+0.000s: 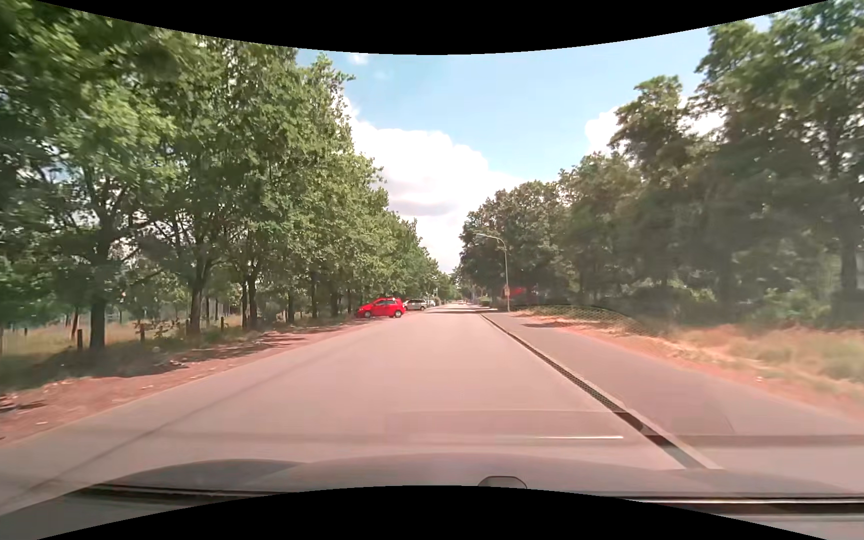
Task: Follow the waypoints while adhering to traffic rules and regulations
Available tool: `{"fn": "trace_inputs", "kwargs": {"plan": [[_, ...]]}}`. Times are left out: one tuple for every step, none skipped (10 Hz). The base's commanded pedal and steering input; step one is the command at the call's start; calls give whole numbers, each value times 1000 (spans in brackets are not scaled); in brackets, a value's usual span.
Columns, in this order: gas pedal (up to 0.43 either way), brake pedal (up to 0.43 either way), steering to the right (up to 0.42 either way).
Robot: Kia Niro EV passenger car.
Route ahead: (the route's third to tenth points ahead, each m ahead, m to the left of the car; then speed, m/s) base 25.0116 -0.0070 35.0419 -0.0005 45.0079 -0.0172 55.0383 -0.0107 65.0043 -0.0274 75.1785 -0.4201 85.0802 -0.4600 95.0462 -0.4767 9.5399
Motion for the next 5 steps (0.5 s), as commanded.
{"fn": "trace_inputs", "kwargs": {"plan": [[20, 0, -5], [20, 0, -5], [20, 0, -5], [20, 0, -5], [20, 0, -5]]}}
